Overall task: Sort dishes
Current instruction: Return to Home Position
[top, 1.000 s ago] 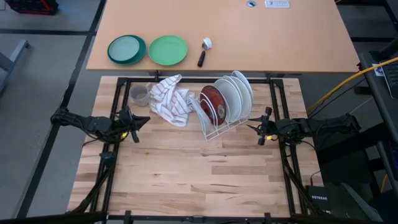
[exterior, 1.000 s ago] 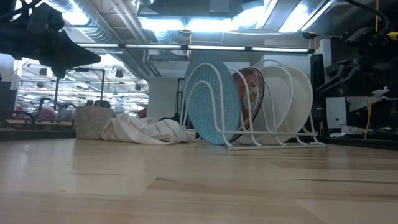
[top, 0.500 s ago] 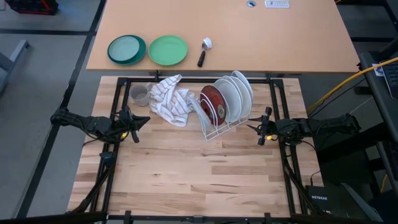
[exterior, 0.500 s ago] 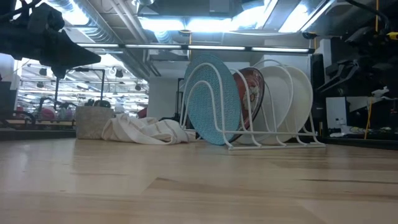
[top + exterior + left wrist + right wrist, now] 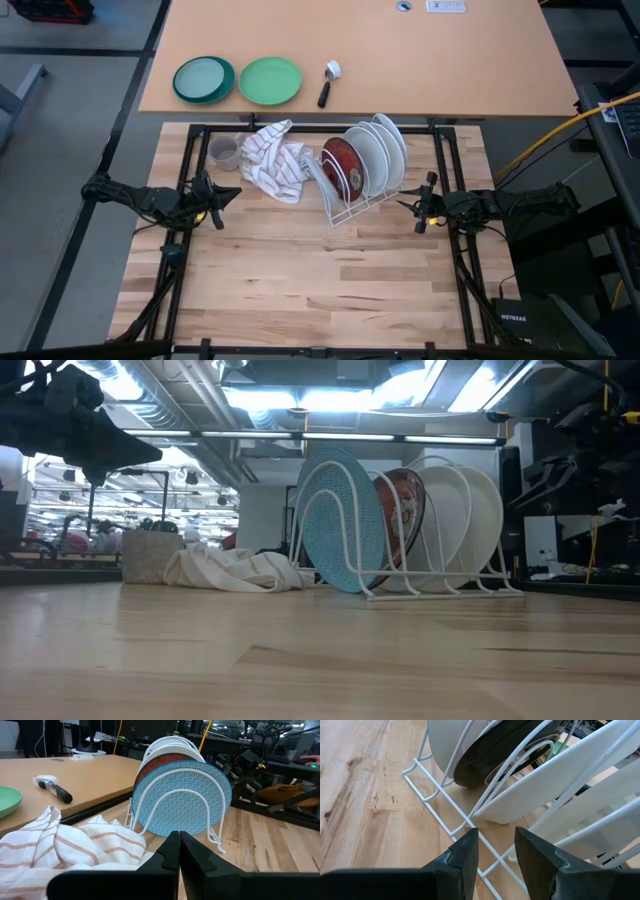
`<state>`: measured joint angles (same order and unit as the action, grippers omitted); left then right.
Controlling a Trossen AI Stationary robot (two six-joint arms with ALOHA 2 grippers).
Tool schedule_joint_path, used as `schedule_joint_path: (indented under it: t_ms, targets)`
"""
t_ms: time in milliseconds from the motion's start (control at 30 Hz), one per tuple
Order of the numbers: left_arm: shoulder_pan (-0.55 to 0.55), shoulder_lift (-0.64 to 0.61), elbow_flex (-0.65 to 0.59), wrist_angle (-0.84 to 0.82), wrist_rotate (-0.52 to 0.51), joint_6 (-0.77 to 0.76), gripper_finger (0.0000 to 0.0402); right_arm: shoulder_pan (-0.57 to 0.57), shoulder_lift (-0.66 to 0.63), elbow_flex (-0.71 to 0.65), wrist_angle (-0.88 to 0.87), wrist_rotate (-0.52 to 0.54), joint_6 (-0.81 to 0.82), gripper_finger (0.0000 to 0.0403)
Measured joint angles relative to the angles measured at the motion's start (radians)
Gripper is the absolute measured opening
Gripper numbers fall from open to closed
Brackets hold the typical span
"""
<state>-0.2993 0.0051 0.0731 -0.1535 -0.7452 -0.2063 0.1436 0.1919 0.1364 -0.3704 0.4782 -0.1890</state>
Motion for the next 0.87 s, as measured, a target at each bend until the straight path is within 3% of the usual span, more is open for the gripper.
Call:
schedule_joint_path:
  t_ms: [867]
  targets:
    - [0.000,0.000,0.000,0.000,0.000,-0.002,0.0000,0.000,0.000,0.000,0.001,0.000,0.000,0.0131]
